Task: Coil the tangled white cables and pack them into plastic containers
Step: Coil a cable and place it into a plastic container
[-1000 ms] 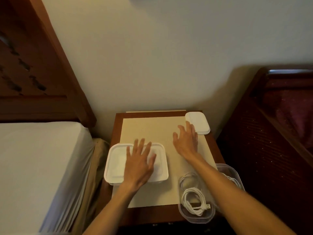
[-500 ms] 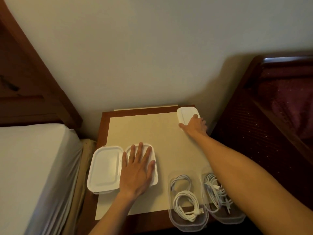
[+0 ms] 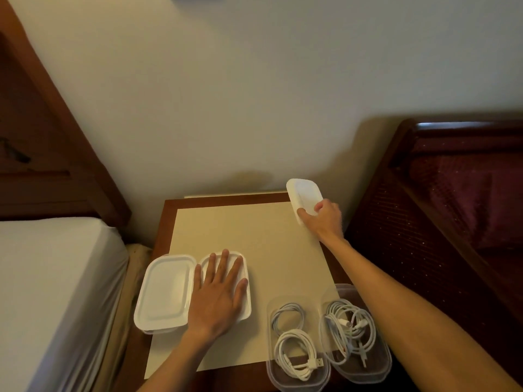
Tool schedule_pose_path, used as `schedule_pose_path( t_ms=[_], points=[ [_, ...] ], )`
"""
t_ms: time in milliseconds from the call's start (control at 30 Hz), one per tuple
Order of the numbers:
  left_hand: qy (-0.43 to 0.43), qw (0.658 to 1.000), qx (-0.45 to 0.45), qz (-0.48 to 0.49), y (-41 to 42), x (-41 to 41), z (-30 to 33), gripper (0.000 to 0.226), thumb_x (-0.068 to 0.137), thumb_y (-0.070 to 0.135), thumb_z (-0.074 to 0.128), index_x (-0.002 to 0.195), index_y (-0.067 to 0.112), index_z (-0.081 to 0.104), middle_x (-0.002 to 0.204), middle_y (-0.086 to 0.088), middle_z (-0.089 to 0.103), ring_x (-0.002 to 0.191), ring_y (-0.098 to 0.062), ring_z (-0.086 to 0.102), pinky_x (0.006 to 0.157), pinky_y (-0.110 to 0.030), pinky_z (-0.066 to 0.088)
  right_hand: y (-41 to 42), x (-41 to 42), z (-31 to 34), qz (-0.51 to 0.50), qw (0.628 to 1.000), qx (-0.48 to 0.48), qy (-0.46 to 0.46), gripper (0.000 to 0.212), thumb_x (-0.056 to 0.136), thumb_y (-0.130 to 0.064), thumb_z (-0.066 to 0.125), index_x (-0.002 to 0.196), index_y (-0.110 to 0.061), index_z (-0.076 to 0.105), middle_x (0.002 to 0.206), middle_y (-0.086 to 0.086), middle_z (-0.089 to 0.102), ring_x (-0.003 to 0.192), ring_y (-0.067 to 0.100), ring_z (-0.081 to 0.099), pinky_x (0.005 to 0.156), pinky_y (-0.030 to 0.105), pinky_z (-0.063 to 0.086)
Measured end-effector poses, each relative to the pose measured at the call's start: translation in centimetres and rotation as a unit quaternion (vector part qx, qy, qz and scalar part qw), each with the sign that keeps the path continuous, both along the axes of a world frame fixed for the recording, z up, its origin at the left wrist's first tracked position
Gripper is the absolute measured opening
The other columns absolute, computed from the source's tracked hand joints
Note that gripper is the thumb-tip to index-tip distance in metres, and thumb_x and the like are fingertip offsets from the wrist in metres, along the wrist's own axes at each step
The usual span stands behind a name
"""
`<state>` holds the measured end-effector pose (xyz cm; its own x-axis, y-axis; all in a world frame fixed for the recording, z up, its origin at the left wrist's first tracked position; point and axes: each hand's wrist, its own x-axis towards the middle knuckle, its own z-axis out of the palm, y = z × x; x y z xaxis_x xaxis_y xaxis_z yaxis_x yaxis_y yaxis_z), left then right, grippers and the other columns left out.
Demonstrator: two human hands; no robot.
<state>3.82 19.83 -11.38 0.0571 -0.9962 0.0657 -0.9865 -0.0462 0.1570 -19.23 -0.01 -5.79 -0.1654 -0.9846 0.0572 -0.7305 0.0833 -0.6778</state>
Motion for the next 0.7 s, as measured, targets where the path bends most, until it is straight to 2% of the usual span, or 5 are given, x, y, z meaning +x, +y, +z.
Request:
schedule_pose_path(
  t_ms=[67, 167, 267, 400, 700],
  points=[
    [-0.003, 1.000, 0.004, -0.004, -0.1, 0.1, 0.1, 0.060, 0.099, 0.061, 0.013, 0.152, 0.035, 0.022, 0.161, 0.002, 0.011, 0.148, -0.028, 0.012, 0.117, -0.041, -0.003, 0.7, -0.6, 0.6, -0.008, 0.998, 0.021, -0.061, 0.057, 0.072, -0.057, 0.067, 0.110, -0.016, 0.055, 0.116, 0.005, 0.055, 0.099, 0.018, 0.053, 0.071, 0.027, 0.047],
    [-0.004, 1.000, 0.016, -0.006, -0.3, 0.0, 0.3, 0.064, 0.096, 0.064, 0.004, 0.152, 0.036, 0.019, 0.161, 0.004, 0.004, 0.148, -0.027, 0.005, 0.120, -0.048, -0.006, 2.5, -1.4, 0.8, -0.008, 0.991, 0.092, -0.099, 0.059, 0.073, -0.054, 0.069, 0.115, -0.016, 0.054, 0.119, 0.006, 0.056, 0.102, 0.019, 0.053, 0.077, 0.032, 0.050],
    [0.003, 1.000, 0.010, -0.006, -0.3, -0.1, 0.6, 0.071, 0.092, 0.067, -0.005, 0.153, 0.036, 0.015, 0.161, 0.005, -0.002, 0.148, -0.025, -0.004, 0.117, -0.048, -0.007, 5.1, -1.7, -0.6, 0.026, 0.990, 0.126, 0.048, 0.078, 0.063, -0.061, 0.074, 0.122, -0.018, 0.048, 0.128, 0.009, 0.047, 0.118, 0.027, 0.045, 0.094, 0.040, 0.047],
    [0.007, 1.000, 0.012, -0.011, -0.3, -0.2, 0.7, 0.076, 0.087, 0.067, -0.012, 0.153, 0.037, 0.008, 0.161, 0.006, -0.010, 0.147, -0.022, -0.013, 0.117, -0.047, -0.012, 7.8, -1.3, -1.9, 0.047, 0.961, 0.172, 0.213, 0.106, 0.054, -0.068, 0.075, 0.137, -0.022, 0.030, 0.138, 0.015, 0.034, 0.128, 0.035, 0.033, 0.103, 0.050, 0.028],
    [0.008, 1.000, 0.015, -0.007, -0.2, -0.2, 0.3, 0.074, 0.088, 0.068, -0.011, 0.153, 0.037, 0.007, 0.160, 0.006, -0.010, 0.147, -0.023, -0.012, 0.117, -0.047, -0.012, 7.3, -1.1, -1.4, 0.046, 0.948, 0.238, 0.208, 0.126, 0.051, -0.065, 0.081, 0.148, -0.022, 0.013, 0.145, 0.018, 0.021, 0.133, 0.037, 0.024, 0.104, 0.050, 0.029]
  ],
)
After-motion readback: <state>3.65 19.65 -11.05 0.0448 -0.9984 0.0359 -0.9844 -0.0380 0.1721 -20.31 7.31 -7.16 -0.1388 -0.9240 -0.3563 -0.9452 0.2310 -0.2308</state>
